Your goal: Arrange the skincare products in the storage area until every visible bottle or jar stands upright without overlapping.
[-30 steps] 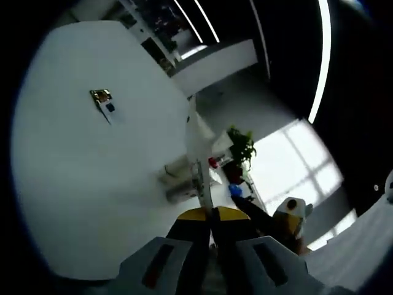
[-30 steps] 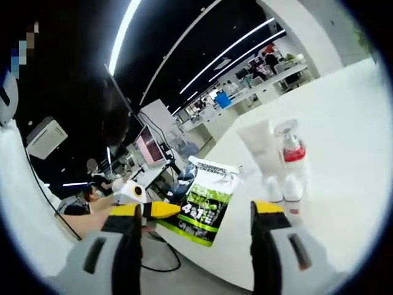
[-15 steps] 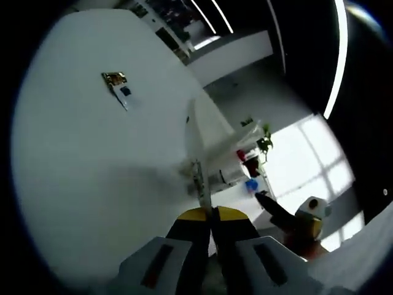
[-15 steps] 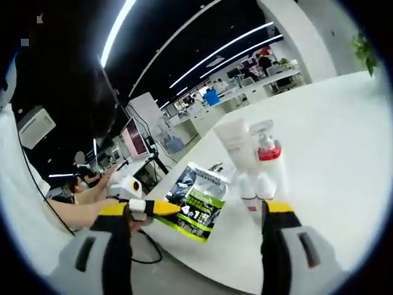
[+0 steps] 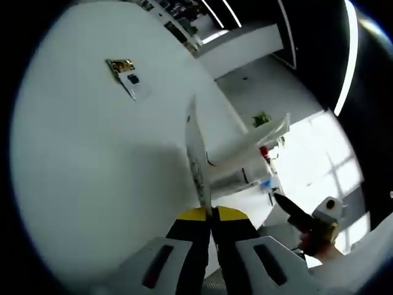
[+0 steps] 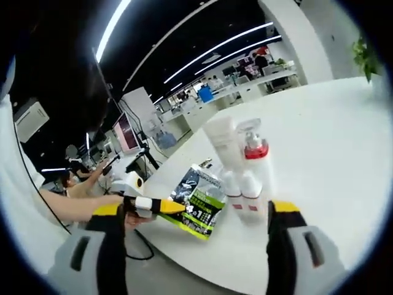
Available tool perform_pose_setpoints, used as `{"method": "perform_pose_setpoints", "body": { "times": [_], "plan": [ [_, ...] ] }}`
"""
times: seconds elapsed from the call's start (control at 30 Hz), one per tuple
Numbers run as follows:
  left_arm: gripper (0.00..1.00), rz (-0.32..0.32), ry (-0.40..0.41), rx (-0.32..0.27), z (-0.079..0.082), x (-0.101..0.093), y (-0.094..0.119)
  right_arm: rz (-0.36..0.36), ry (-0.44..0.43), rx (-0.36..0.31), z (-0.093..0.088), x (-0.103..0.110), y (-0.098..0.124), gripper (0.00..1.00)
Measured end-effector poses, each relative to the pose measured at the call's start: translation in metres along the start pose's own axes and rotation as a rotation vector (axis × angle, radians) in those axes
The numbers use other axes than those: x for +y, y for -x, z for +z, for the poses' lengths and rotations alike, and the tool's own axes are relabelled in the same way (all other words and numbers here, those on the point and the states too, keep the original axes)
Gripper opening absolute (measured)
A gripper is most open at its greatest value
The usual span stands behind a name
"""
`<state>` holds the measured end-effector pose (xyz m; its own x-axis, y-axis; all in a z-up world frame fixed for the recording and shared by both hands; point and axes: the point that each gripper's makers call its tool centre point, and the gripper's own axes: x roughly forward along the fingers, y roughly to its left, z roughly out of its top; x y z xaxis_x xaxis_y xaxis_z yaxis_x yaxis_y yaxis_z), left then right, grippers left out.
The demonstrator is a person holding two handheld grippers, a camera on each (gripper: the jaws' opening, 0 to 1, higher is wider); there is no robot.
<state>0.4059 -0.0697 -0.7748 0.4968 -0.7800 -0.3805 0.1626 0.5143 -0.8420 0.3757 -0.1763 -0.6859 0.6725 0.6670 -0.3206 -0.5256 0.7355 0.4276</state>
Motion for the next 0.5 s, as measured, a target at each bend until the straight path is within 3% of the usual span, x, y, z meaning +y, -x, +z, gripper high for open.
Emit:
{"method": "perform_pose_setpoints", "body": {
  "times": [0.5],
  "plan": [
    [0.00,0.141,-0.067,0.012,-0.003,0.030,-0.009,-0.037,-0.011,0.015,-0.004,-0.013,0.001,1.00]
  ]
}}
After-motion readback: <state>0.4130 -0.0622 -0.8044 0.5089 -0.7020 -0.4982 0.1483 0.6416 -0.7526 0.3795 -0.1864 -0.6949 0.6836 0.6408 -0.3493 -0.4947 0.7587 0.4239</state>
